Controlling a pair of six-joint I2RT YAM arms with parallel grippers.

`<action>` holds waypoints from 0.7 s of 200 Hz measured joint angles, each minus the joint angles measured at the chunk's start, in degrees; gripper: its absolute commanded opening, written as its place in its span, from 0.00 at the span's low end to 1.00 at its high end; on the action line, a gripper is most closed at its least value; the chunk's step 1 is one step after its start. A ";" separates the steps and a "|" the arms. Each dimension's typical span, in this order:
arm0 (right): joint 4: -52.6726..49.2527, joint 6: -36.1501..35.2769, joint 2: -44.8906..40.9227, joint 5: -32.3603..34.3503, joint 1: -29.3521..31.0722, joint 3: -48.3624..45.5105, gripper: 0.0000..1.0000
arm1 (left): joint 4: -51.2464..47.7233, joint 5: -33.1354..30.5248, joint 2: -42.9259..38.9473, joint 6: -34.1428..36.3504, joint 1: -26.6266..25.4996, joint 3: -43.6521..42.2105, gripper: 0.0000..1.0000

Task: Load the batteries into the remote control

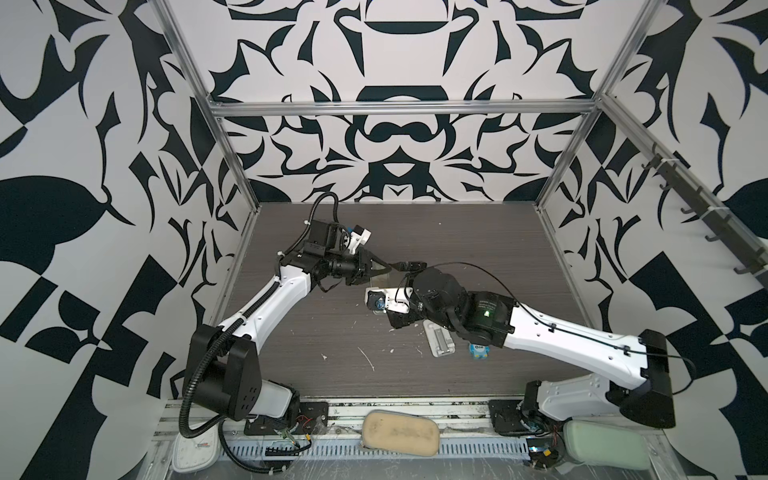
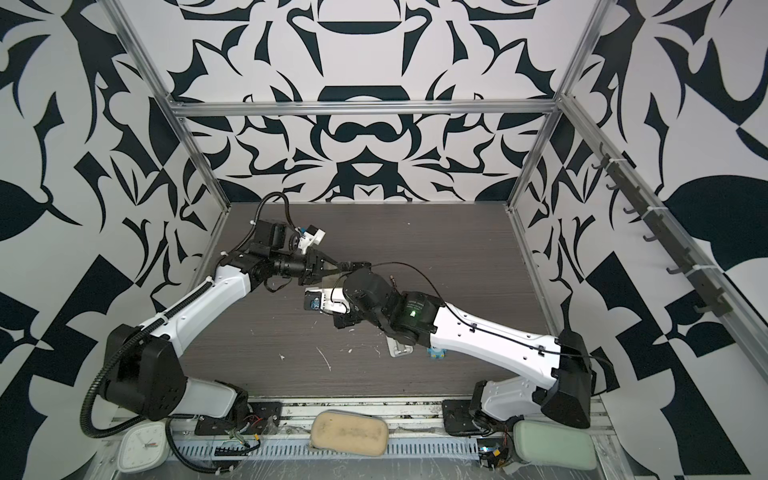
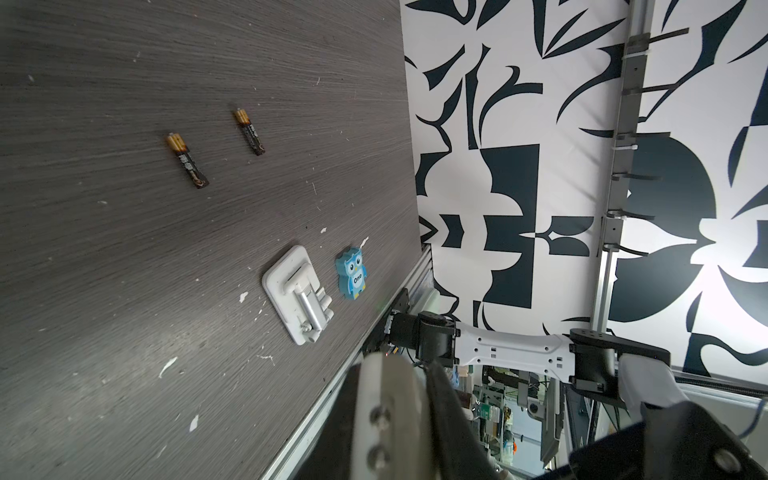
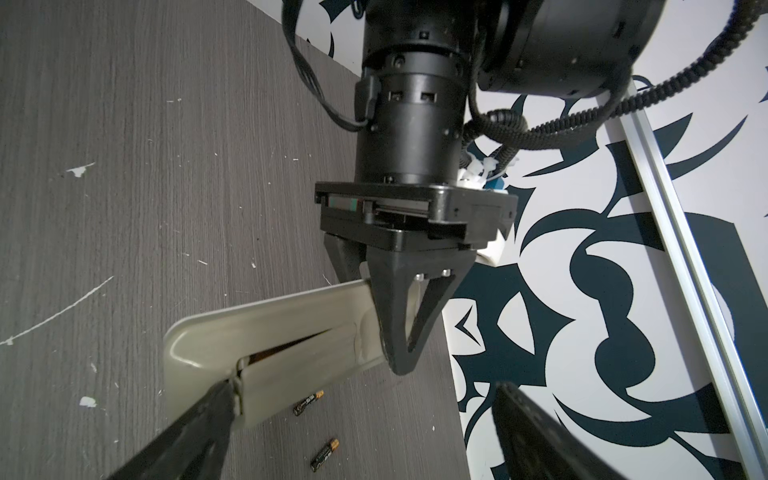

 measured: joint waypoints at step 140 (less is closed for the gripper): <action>0.20 -0.02 -1.66 0.66 0.02 0.00 1.00 | -0.22 0.00 0.00 0.00 0.07 0.00 0.00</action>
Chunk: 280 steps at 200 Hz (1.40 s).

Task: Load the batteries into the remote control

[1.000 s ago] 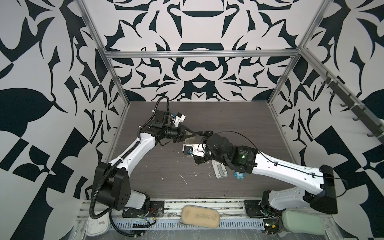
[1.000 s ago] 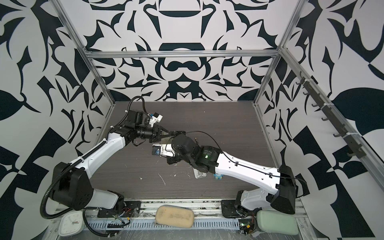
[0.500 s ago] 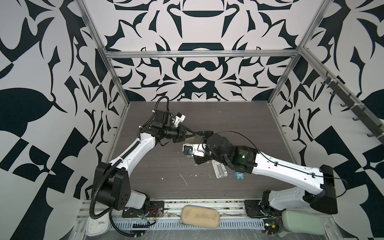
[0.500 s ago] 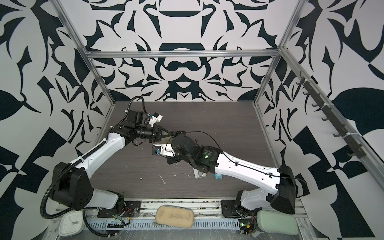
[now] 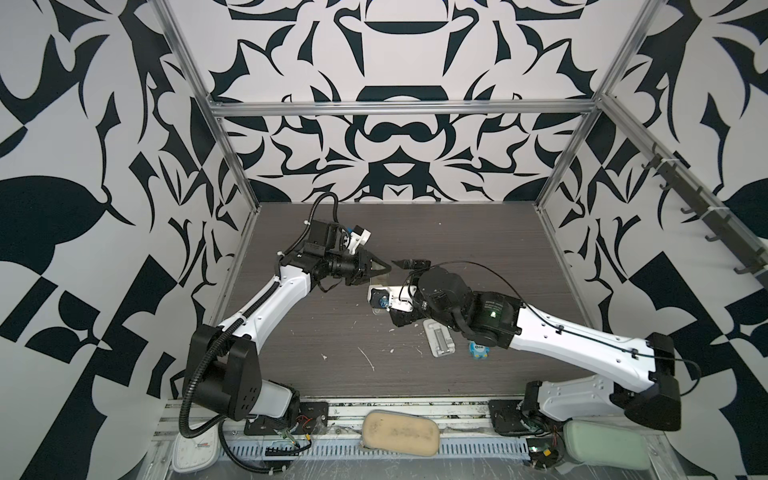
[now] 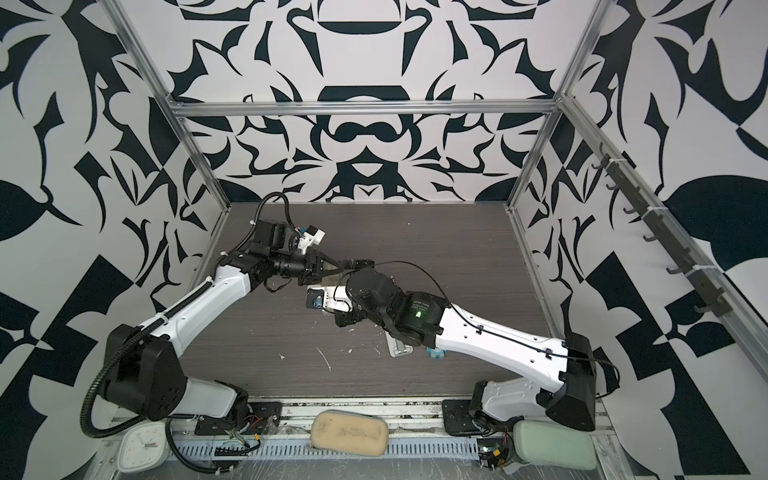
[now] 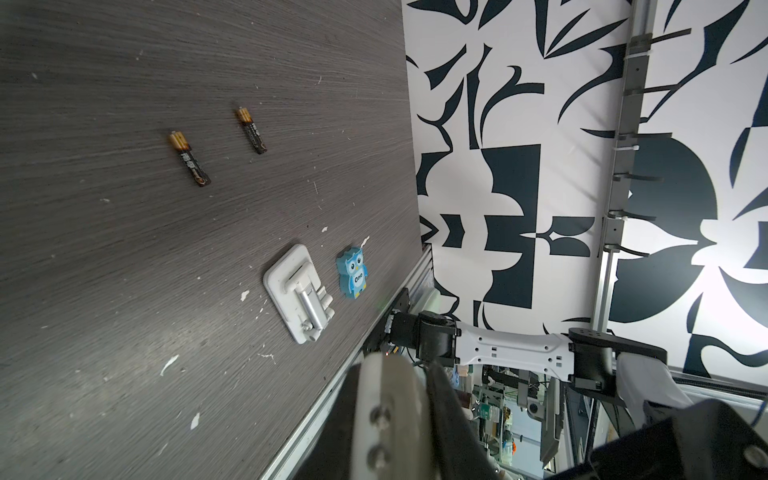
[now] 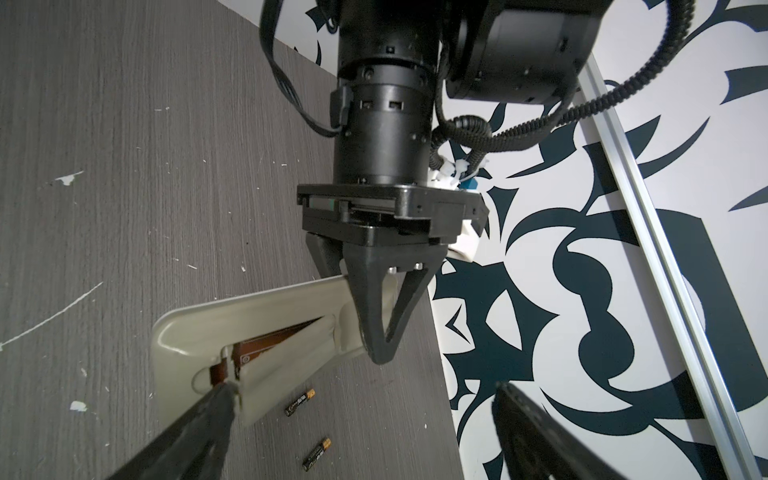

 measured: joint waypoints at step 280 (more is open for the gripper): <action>-0.55 1.95 0.92 -2.45 -0.26 0.00 1.00 | -0.63 0.98 -0.09 -0.02 0.46 -0.11 0.00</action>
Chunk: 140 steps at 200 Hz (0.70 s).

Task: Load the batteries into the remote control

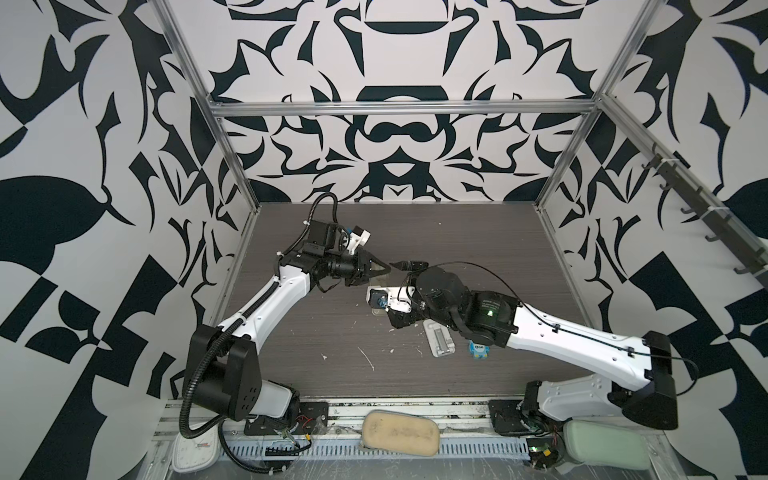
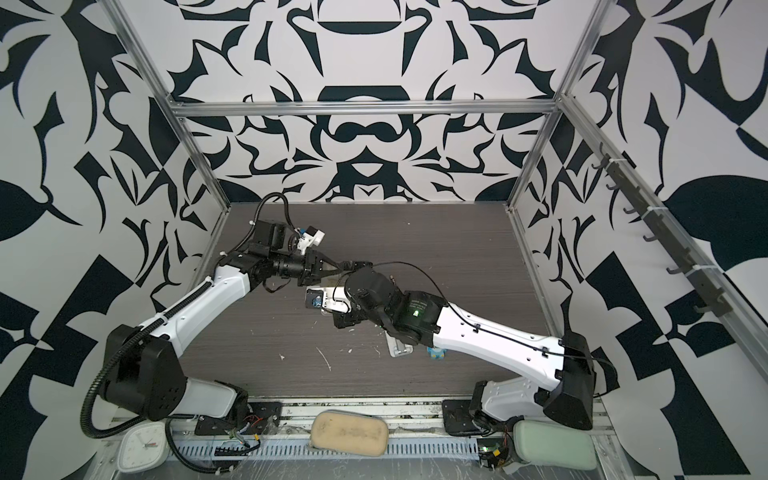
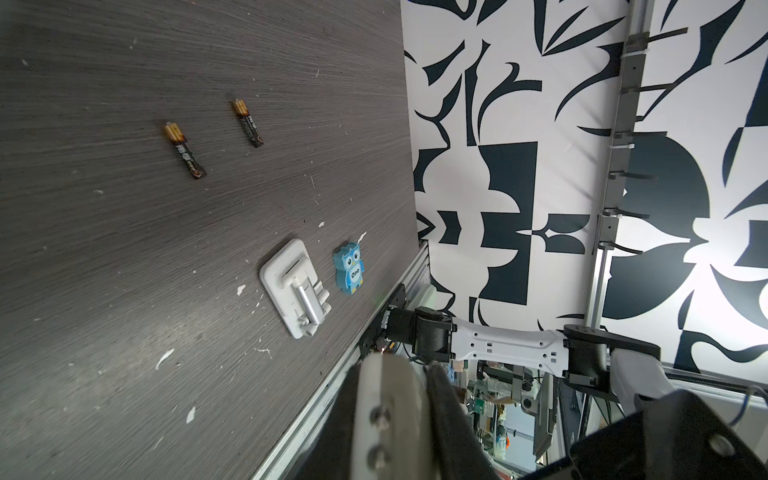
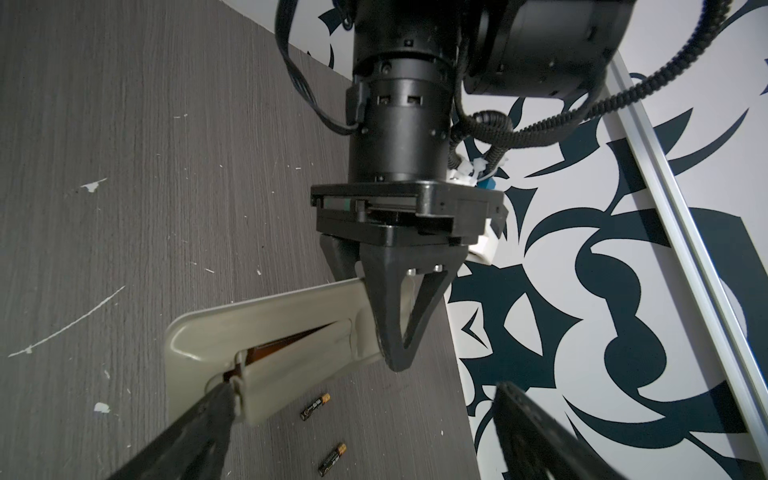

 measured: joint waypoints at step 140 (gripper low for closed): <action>-0.37 1.27 0.02 -1.01 -0.31 0.00 1.00 | -0.33 0.07 0.00 -0.02 0.28 -0.02 0.00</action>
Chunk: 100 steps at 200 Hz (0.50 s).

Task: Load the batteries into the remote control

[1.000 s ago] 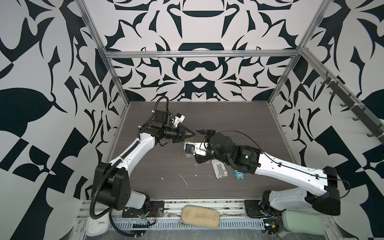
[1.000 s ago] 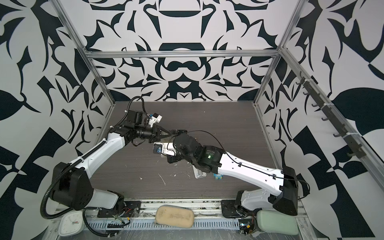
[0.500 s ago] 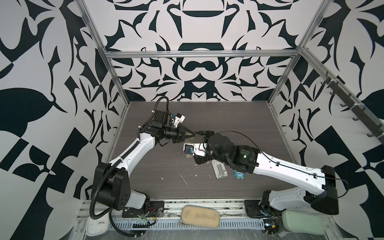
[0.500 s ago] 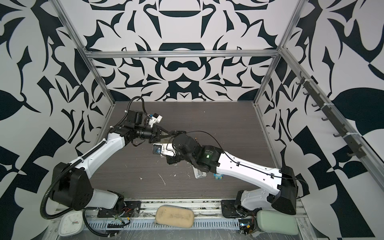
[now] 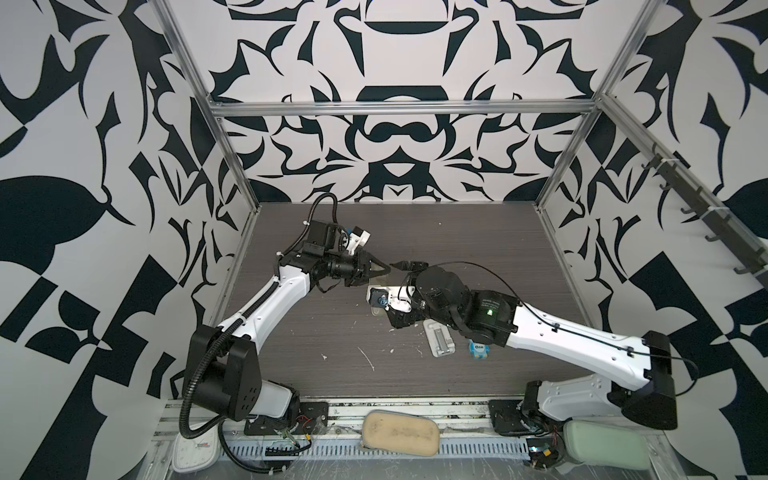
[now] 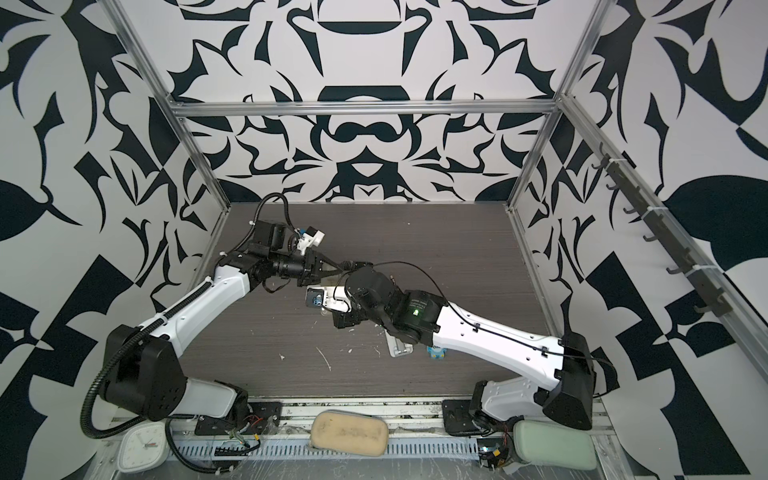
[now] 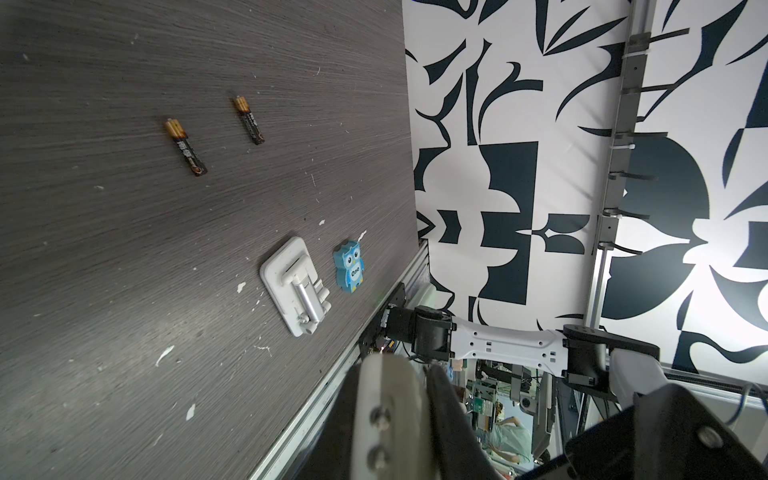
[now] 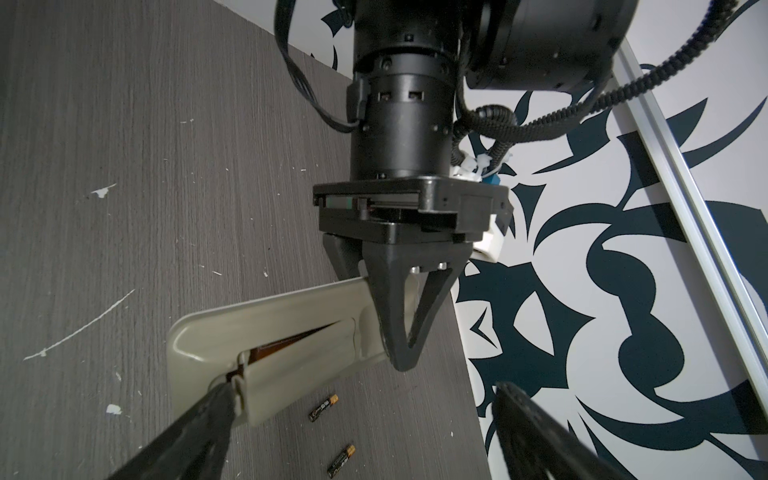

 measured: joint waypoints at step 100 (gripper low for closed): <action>-0.48 0.04 0.00 -0.72 0.00 0.02 1.00 | 0.63 0.66 -0.11 -0.94 0.00 -0.87 0.00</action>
